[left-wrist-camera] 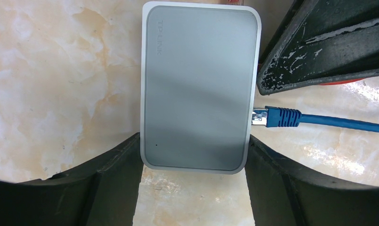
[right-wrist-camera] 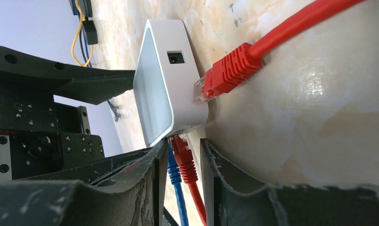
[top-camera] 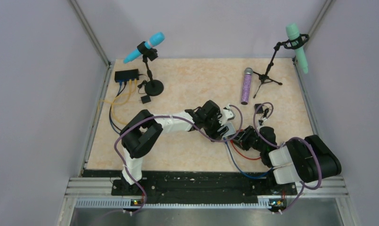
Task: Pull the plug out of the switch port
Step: Pull the connector from the switch port.
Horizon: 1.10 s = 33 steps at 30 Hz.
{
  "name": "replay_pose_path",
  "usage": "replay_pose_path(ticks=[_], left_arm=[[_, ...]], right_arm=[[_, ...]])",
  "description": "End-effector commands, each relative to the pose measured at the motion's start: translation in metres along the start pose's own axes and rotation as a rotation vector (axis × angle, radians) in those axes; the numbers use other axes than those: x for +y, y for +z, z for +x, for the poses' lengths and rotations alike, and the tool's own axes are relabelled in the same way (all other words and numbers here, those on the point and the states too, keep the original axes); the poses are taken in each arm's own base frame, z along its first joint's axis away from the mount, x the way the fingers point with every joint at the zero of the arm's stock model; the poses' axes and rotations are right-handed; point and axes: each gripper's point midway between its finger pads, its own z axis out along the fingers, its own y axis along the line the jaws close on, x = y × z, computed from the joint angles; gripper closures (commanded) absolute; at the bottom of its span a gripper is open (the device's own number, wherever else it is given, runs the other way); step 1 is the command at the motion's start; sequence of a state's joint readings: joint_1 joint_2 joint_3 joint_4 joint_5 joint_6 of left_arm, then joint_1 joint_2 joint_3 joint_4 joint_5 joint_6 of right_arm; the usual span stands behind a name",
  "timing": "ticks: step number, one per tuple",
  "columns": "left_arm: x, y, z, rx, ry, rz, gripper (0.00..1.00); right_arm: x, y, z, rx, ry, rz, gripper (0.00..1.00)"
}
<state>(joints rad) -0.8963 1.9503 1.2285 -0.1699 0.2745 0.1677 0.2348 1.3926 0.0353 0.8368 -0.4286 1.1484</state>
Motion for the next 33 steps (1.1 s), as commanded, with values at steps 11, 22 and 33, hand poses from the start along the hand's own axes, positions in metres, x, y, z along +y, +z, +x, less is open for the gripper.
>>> replay_pose_path(ticks=[11,22,33], left_arm=[[-0.022,0.008,0.058,0.176,-0.087,0.096,0.57],[-0.019,0.008,0.066,0.205,-0.072,0.069,0.58],[-0.024,0.007,0.075,0.244,-0.037,0.072,0.58]], right_arm=[[0.007,0.008,-0.018,-0.093,0.003,-0.009,0.68],[0.016,0.010,-0.027,-0.133,0.029,-0.035,0.76],[0.023,0.010,-0.029,-0.143,0.028,-0.084,0.78]])
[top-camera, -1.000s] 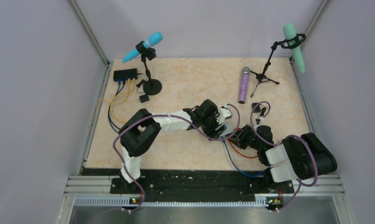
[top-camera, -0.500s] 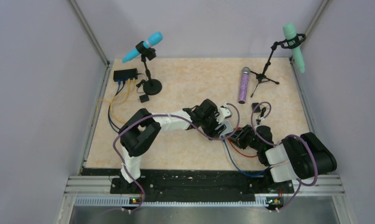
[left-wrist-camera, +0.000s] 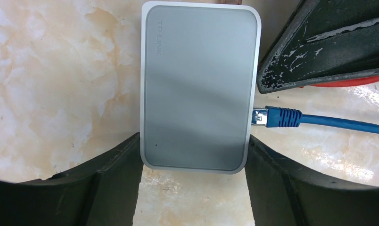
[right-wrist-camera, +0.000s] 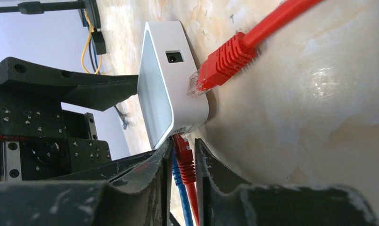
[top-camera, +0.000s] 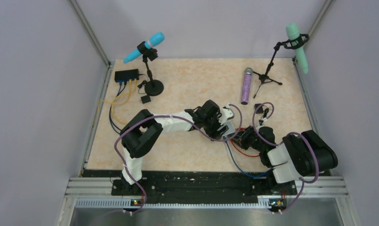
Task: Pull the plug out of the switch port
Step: Pull the connector from the switch port.
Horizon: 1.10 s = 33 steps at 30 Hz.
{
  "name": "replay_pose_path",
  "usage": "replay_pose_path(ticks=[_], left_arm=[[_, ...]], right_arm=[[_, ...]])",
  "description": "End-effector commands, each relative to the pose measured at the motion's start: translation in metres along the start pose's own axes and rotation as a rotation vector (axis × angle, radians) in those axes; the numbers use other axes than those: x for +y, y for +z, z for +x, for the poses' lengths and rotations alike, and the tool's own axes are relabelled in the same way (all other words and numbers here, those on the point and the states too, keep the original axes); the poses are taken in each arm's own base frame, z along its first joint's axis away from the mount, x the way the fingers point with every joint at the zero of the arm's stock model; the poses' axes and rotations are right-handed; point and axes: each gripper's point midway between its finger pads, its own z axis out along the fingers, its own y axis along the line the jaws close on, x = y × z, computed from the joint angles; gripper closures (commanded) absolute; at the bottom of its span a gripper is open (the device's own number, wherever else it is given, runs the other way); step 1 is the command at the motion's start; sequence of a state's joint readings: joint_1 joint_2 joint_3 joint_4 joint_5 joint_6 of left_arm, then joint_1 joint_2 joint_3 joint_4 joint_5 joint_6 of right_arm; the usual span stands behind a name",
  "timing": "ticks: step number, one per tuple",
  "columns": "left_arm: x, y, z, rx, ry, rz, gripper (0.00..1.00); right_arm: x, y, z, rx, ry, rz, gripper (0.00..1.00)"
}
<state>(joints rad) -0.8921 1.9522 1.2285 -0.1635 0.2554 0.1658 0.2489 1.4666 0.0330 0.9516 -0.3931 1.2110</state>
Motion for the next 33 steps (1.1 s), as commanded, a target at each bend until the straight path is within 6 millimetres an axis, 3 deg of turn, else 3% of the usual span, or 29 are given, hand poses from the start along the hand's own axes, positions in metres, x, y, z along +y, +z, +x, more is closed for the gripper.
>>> replay_pose_path(ticks=[1,12,17,22,29,33], left_arm=[[-0.029,0.006,0.075,0.246,-0.031,0.093,0.58],[-0.033,0.005,0.077,0.242,-0.042,0.107,0.59],[-0.032,0.003,0.080,0.247,-0.043,0.101,0.59],[-0.029,0.003,0.083,0.254,-0.045,0.080,0.60],[-0.005,0.012,0.093,0.297,-0.119,-0.039,0.60],[0.003,0.013,0.097,0.305,-0.127,-0.073,0.61]], right_arm=[[0.020,0.005,-0.022,-0.108,-0.013,-0.066,0.76],[0.022,0.005,-0.025,-0.129,0.009,-0.094,0.75],[0.023,0.006,-0.024,-0.124,0.011,-0.114,1.00],[0.019,0.005,-0.020,-0.111,-0.015,-0.110,1.00],[-0.020,0.008,0.003,0.035,-0.138,0.055,1.00],[-0.024,0.002,0.026,0.156,-0.165,0.017,1.00]])
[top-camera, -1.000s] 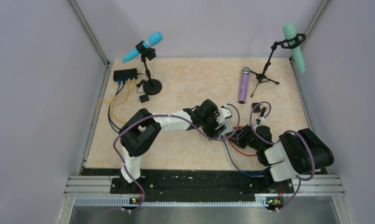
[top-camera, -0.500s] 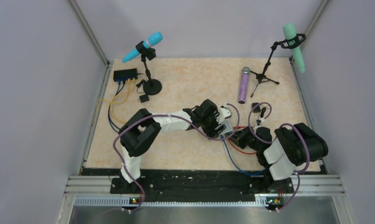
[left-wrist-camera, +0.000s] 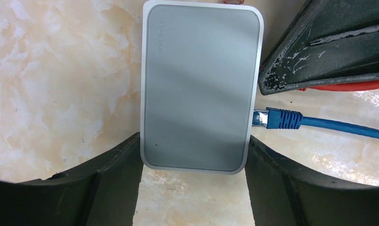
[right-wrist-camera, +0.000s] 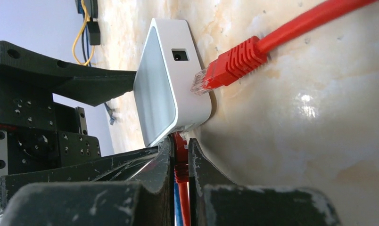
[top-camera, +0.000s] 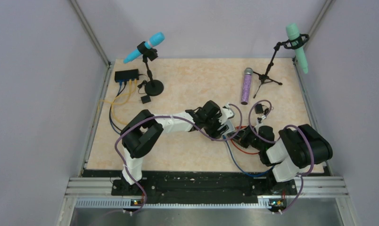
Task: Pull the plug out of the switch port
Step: Pull the connector from the switch port.
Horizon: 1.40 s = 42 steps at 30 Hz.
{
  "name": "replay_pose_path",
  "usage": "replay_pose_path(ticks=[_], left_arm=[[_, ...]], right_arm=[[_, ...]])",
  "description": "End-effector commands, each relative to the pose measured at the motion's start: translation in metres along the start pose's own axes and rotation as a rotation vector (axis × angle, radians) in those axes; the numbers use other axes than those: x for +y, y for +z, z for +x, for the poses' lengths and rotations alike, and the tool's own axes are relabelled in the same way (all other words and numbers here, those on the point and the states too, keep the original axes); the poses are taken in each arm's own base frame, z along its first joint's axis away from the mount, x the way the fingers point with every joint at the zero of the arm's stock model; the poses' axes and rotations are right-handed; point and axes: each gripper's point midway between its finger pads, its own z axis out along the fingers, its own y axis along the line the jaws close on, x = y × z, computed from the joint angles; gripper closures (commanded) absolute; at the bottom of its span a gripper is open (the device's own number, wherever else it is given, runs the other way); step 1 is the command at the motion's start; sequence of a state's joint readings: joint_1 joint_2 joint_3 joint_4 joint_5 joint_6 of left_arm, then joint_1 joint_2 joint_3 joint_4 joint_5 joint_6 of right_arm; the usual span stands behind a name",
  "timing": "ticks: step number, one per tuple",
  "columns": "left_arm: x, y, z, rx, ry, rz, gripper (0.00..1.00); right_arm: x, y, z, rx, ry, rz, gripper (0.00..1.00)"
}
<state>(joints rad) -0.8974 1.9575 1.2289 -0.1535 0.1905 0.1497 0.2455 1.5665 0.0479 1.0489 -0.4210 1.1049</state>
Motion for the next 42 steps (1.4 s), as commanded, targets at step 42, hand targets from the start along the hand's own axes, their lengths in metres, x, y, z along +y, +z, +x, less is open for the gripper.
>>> replay_pose_path(ticks=[42], left_arm=[[0.028,0.001,0.118,0.331,-0.193,-0.089,0.65]], right_arm=[[-0.006,-0.056,-0.006,-0.149,-0.143,0.083,1.00]])
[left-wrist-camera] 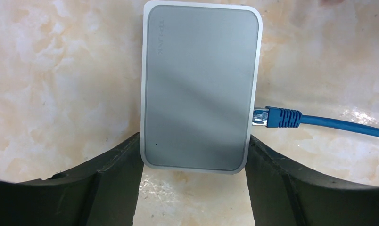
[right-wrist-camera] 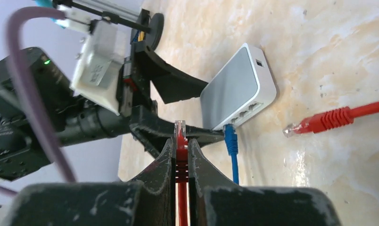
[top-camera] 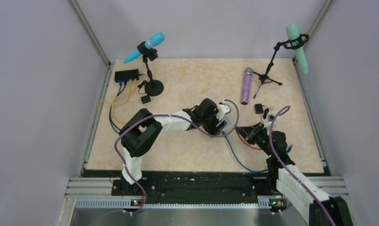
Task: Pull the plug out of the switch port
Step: Pull the connector from the switch port, then place the connector at the center of the board.
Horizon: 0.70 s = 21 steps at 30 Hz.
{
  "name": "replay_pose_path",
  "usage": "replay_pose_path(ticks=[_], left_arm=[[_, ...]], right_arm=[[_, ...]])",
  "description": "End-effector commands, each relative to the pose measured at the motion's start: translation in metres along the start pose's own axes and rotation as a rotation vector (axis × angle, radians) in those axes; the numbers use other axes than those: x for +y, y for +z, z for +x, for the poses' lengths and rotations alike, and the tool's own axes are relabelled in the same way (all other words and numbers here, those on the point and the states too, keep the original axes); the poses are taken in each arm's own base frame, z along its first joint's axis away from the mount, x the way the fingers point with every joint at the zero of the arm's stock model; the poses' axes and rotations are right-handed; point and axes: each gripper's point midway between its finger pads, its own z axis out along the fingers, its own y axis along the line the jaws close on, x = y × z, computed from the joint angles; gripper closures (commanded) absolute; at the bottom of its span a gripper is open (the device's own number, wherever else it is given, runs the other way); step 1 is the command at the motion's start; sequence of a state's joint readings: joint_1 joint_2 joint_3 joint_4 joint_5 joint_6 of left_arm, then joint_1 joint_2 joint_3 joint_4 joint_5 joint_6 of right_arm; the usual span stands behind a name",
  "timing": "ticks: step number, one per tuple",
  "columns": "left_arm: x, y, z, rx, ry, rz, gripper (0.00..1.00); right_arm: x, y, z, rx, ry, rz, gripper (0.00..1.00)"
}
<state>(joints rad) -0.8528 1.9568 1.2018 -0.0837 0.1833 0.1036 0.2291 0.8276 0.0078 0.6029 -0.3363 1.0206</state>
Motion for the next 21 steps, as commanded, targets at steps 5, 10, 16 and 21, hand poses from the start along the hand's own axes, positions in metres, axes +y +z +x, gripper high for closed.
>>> replay_pose_path(ticks=[5,10,16,21], left_arm=[[0.005,-0.008,0.112,0.349,-0.085,0.013,0.62],[-0.015,-0.011,0.111,0.354,-0.009,0.080,0.61],[-0.027,-0.009,0.111,0.375,0.045,0.085,0.59],[-0.030,-0.010,0.111,0.376,0.054,0.082,0.59]], right_arm=[[-0.069,-0.035,0.033,0.042,0.027,0.260,1.00],[-0.057,-0.032,-0.005,-0.036,-0.011,0.292,1.00],[-0.047,-0.018,-0.056,-0.088,-0.010,0.289,1.00],[-0.043,-0.004,-0.083,-0.147,0.071,0.228,1.00]])
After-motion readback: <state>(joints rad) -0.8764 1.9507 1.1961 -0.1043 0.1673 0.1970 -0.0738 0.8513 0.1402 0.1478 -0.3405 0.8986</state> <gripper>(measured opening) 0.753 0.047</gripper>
